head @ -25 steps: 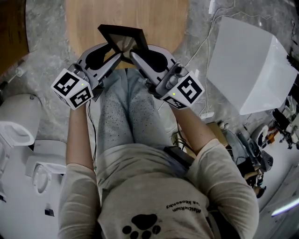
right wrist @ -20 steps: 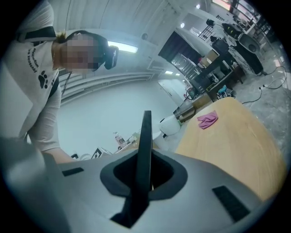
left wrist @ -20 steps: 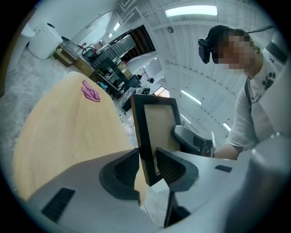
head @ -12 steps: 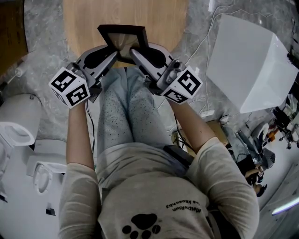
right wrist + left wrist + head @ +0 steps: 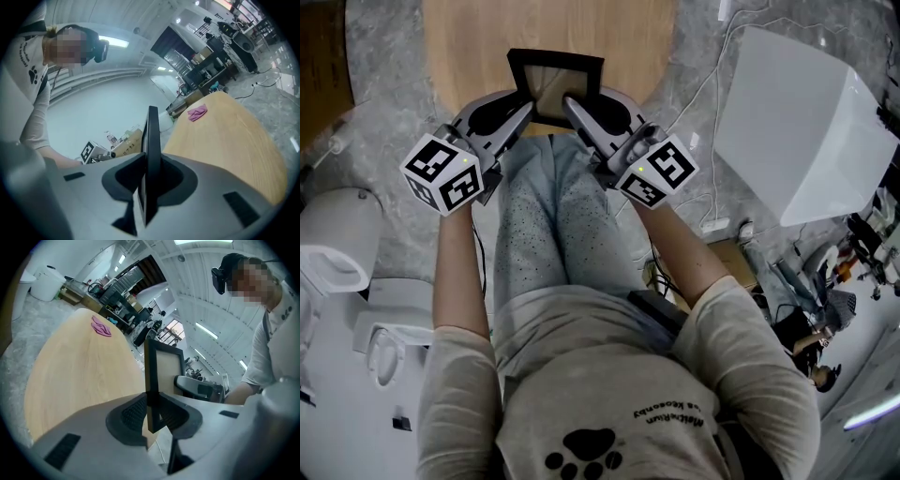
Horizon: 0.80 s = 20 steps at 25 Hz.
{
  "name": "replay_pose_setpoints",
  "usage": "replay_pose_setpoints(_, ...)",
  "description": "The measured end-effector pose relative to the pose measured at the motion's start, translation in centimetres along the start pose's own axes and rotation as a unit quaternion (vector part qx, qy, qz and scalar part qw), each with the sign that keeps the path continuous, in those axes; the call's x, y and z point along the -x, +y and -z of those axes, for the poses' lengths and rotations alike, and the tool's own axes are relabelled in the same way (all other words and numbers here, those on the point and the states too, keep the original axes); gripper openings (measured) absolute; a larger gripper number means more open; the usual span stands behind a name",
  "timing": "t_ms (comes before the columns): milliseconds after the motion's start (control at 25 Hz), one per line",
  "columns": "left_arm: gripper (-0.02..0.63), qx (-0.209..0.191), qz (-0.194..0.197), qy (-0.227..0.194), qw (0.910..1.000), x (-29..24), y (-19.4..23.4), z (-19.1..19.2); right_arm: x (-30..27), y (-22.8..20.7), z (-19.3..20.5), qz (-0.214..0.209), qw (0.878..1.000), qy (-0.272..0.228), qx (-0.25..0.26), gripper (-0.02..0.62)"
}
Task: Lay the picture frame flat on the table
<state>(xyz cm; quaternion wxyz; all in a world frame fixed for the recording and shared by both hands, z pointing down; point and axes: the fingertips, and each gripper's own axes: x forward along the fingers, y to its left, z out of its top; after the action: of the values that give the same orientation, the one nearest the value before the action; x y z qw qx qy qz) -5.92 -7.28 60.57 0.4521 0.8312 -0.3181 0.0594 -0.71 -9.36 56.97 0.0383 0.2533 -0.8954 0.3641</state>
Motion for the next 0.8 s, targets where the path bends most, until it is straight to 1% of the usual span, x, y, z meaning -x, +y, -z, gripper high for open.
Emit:
replay_pose_setpoints(240, 0.086, -0.007, -0.020, 0.018, 0.9996, -0.4, 0.6, 0.5, 0.1, -1.4, 0.6, 0.055, 0.998, 0.021, 0.029, 0.110)
replay_pose_setpoints(560, 0.086, 0.001, -0.051, 0.020, 0.9985, -0.4, 1.6, 1.4, 0.6, -2.8, 1.6, 0.120, 0.991, 0.037, 0.041, 0.133)
replay_pose_setpoints(800, 0.086, 0.010, -0.078, 0.023, 0.9967, -0.4, 2.5, 2.2, 1.4, -4.0, 2.8, 0.176, 0.982, 0.061, 0.039, 0.146)
